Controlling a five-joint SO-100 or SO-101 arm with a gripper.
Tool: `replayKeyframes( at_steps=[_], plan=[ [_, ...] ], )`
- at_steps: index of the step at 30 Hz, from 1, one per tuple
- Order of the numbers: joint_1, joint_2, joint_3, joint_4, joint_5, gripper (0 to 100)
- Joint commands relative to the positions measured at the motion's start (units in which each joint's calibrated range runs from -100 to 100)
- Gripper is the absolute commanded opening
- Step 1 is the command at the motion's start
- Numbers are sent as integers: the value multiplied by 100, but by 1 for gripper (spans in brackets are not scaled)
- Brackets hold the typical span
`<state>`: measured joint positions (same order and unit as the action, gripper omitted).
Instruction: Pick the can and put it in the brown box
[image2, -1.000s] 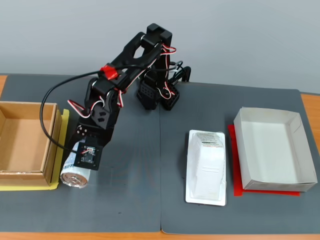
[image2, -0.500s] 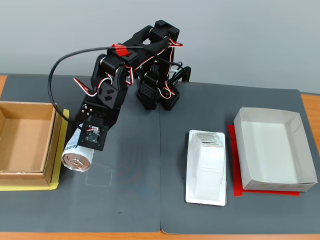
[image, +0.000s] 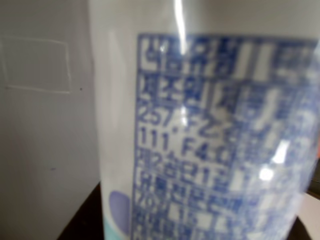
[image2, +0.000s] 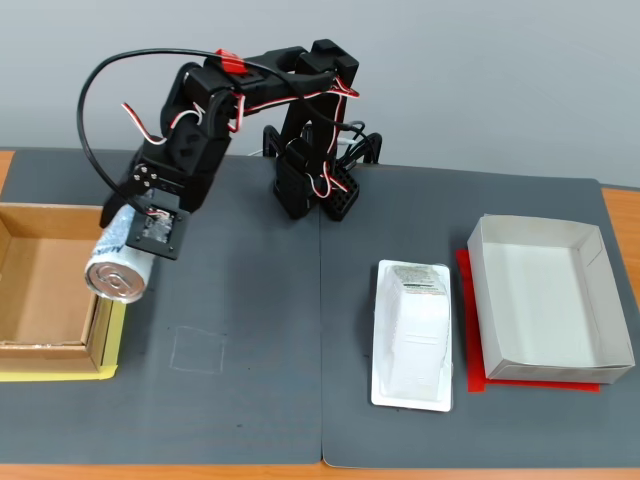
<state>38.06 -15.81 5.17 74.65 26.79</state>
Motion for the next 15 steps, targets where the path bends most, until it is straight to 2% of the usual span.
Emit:
replayKeyframes(
  at_steps=[1, 15],
  plan=[
    [377, 162, -490, -76, 265, 12],
    [637, 1890, -2616, -111, 396, 12]
  ],
)
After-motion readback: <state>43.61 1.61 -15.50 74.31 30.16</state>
